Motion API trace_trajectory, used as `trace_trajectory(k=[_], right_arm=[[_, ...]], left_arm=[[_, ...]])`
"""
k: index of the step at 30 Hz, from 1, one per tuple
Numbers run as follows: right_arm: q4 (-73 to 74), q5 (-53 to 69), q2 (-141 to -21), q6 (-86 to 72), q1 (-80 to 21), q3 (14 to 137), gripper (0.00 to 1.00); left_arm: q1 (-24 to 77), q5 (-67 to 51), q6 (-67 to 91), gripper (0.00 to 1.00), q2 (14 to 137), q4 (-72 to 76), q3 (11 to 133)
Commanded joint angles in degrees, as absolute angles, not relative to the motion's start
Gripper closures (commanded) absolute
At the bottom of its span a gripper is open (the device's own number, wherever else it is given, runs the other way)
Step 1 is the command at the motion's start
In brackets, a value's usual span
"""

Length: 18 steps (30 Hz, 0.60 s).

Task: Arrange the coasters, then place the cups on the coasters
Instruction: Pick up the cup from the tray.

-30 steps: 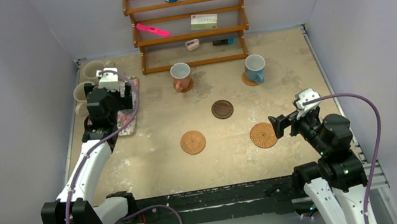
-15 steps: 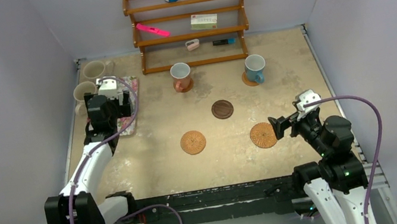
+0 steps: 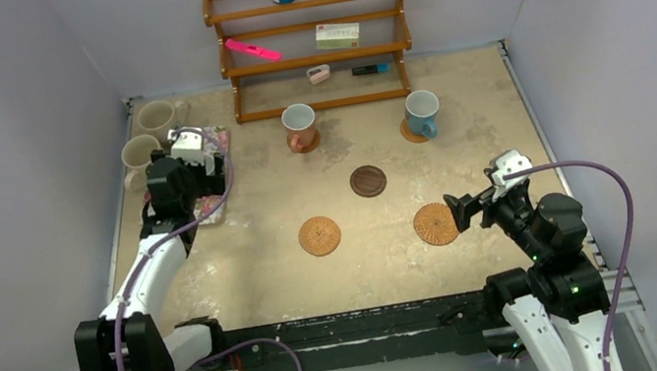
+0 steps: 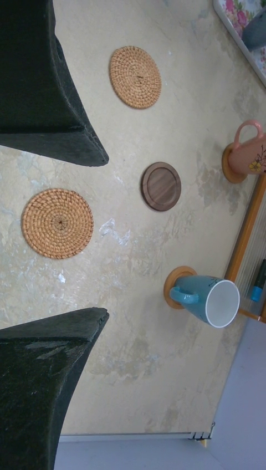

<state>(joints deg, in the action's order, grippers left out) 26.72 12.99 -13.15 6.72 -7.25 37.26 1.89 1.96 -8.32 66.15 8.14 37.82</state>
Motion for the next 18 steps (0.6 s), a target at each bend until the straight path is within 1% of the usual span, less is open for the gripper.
trace_trajectory(k=[1,5,11,16,18], right_arm=[[25.9,13.2,-13.2,7.4,-7.6,37.3,0.01],[25.9,13.2,-13.0,7.4,-7.6,37.2,0.01],[25.8,13.3,-12.8,7.4,-7.6,37.2,0.01],[25.9,13.4,-12.7,7.4,-7.6,37.2,0.01],[25.9,13.4,-12.7,7.4,-7.6,37.3,0.01]], left_arm=[[1.5,-7.1,-10.3,0.00,69.3,10.8,42.9],[1.5,-9.8,-12.9,0.00,73.8,10.3,48.4],[1.6,-11.3,-18.0,0.00,83.5,2.0,60.7],[1.5,-14.7,-23.1,0.00,86.8,0.1,62.5],[1.5,-15.3,-25.1,0.00,87.4,-2.8,62.9]])
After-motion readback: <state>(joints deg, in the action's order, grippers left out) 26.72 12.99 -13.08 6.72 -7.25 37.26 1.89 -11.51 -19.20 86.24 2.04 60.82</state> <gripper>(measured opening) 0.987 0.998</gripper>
